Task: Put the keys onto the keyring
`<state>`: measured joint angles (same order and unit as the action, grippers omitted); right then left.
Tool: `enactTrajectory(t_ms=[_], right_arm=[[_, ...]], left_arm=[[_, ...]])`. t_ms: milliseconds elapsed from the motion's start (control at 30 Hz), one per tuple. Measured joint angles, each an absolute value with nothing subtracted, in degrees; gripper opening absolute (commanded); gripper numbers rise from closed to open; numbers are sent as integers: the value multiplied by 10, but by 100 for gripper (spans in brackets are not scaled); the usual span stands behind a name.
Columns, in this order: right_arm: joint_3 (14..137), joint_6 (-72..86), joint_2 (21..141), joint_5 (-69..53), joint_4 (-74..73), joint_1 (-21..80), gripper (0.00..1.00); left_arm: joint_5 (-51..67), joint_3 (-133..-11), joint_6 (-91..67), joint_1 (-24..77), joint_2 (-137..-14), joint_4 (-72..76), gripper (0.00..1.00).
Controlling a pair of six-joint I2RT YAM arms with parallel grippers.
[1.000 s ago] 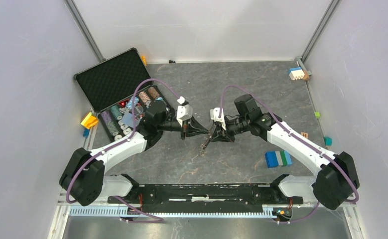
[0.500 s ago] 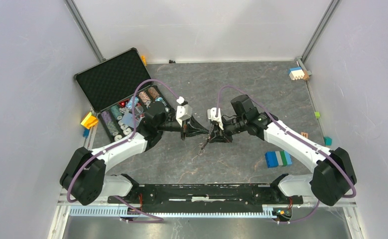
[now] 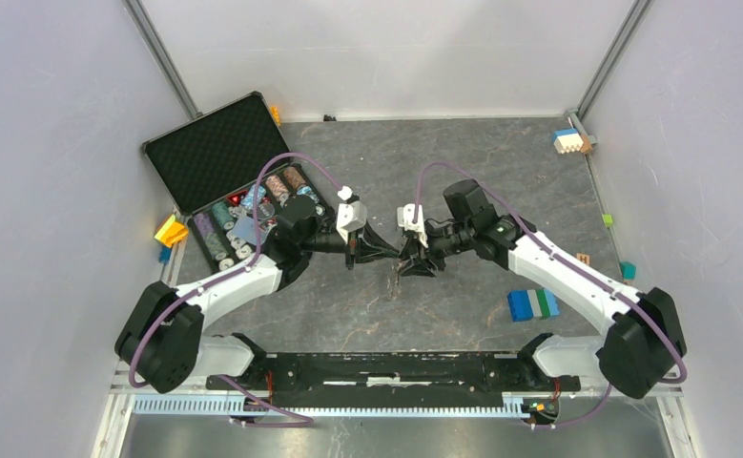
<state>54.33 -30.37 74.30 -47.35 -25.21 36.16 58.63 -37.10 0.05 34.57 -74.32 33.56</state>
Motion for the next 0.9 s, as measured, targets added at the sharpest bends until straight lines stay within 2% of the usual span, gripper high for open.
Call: enactTrajectory(t_ms=[233,900], right_arm=[[543,-316,699,-462,-254,347,38],[543,-306,697,-490,-245,336,36]], left_arm=[[592,-371,0,346,-743,344,2],[601,-371,0,346,-744,347,2]])
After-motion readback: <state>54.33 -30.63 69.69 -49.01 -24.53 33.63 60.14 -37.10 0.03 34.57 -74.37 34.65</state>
